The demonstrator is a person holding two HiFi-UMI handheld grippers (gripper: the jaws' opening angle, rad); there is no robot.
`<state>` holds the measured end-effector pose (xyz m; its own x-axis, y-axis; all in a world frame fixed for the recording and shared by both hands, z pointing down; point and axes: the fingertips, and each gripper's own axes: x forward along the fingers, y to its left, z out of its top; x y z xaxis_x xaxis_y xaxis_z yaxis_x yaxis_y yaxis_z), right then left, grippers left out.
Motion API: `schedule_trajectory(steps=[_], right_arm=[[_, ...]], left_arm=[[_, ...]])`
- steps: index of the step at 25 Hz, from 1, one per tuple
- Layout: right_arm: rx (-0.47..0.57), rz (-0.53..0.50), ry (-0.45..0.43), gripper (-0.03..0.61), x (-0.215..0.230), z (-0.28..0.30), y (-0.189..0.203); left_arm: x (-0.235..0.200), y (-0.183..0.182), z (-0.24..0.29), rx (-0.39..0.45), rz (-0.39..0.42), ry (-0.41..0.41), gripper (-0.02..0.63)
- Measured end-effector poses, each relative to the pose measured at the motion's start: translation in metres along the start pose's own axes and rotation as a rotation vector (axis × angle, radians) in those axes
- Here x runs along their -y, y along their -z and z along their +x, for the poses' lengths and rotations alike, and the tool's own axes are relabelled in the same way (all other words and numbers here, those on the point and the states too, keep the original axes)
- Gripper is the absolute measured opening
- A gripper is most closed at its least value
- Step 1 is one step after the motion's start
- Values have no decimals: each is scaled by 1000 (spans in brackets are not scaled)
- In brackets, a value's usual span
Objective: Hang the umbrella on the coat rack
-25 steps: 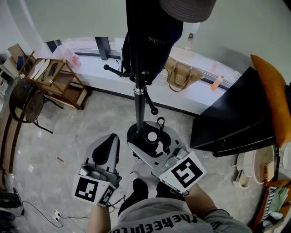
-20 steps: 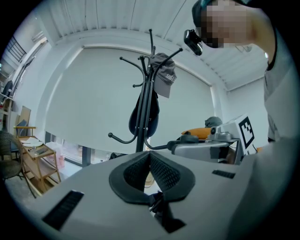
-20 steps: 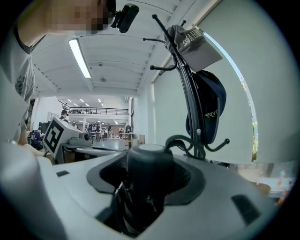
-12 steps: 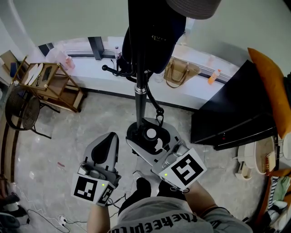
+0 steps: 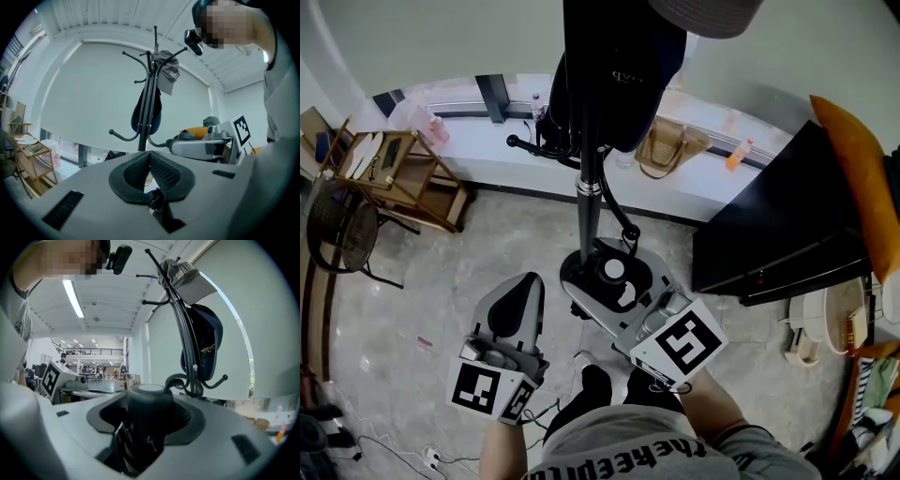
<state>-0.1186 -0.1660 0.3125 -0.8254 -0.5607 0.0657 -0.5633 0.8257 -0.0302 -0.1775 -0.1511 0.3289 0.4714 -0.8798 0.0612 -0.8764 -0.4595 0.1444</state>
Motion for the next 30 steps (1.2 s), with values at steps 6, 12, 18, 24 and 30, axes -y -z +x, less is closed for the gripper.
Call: schedule_trajectory(steps=[6, 12, 18, 24, 30], right_arm=[[-11, 24, 10, 249, 8, -2, 6], [-31, 48, 1, 248, 9, -2, 15], [-47, 83, -9, 247, 11, -1, 26], [-74, 92, -4, 247, 13, 0, 37], [-92, 102, 7, 247, 17, 0, 46]], left_arm=[[0, 2, 5, -3, -5, 3, 15], [2, 3, 10, -6, -8, 9, 15], [2, 6, 13, -12, -11, 12, 15], [2, 7, 14, -17, -11, 14, 15], [2, 7, 16, -19, -11, 17, 15]])
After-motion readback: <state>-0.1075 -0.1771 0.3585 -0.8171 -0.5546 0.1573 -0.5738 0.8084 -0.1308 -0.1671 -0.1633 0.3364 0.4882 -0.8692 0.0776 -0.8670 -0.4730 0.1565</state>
